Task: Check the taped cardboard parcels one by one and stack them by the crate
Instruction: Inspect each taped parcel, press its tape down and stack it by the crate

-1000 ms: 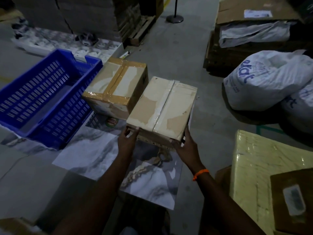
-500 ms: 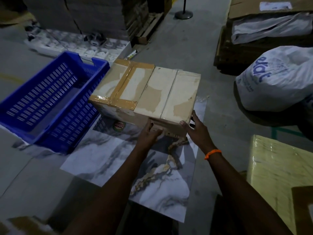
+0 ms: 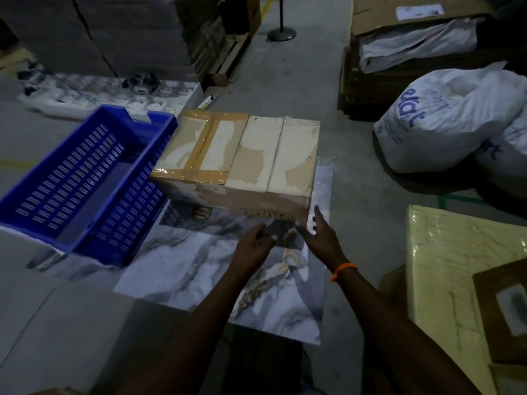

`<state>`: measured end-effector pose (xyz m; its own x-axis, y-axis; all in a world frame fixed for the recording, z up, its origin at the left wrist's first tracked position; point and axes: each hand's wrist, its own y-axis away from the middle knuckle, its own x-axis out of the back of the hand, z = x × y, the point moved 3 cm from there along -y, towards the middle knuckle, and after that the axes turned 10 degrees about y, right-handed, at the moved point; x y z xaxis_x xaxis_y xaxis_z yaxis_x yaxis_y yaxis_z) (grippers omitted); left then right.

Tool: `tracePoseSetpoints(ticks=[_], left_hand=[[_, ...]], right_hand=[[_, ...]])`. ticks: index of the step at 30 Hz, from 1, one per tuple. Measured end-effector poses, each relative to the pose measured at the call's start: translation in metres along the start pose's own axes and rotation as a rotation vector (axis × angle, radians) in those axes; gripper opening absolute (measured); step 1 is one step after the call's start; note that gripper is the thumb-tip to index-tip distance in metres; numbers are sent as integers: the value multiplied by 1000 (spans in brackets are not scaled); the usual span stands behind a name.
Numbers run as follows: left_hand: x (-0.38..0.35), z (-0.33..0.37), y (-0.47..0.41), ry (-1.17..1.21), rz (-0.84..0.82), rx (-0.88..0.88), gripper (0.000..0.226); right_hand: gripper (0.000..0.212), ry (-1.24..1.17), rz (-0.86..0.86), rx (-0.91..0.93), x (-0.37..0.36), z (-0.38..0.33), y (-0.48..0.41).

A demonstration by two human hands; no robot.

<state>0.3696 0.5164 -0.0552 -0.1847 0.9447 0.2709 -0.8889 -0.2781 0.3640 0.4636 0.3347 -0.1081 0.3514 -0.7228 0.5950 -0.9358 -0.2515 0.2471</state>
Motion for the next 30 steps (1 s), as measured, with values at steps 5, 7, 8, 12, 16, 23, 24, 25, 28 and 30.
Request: tracePoseSetpoints(ticks=[5, 7, 8, 12, 16, 23, 24, 25, 28, 30], left_hand=[[-29, -5, 34, -182, -175, -131, 52], [-52, -11, 43, -191, -255, -175, 46], [-68, -13, 49, -183, -300, -194, 43], [-142, -18, 78, -206, -519, -278, 36], [-208, 1, 132, -163, -702, -294, 32], [-323, 46, 210, -221, -966, -456, 35], [-341, 54, 215, -228, -980, -475, 35], [-358, 62, 221, -227, -985, -486, 36], [-400, 74, 232, -196, -938, -521, 39], [-420, 80, 240, -163, -878, -547, 42]], right_hand=[[85, -27, 100, -144, -6, 41, 105], [84, 3, 182, -243, 0, 63, 145], [84, -7, 231, -290, 7, 74, 165], [69, -36, 507, -441, 55, 109, 252], [53, -51, 760, -504, 107, 129, 337], [45, 424, 1226, -557, 191, 170, 466], [45, 504, 1252, -566, 201, 180, 478], [48, 559, 1251, -587, 211, 190, 488], [60, 557, 1211, -658, 232, 228, 512], [63, 488, 1181, -651, 241, 247, 528]])
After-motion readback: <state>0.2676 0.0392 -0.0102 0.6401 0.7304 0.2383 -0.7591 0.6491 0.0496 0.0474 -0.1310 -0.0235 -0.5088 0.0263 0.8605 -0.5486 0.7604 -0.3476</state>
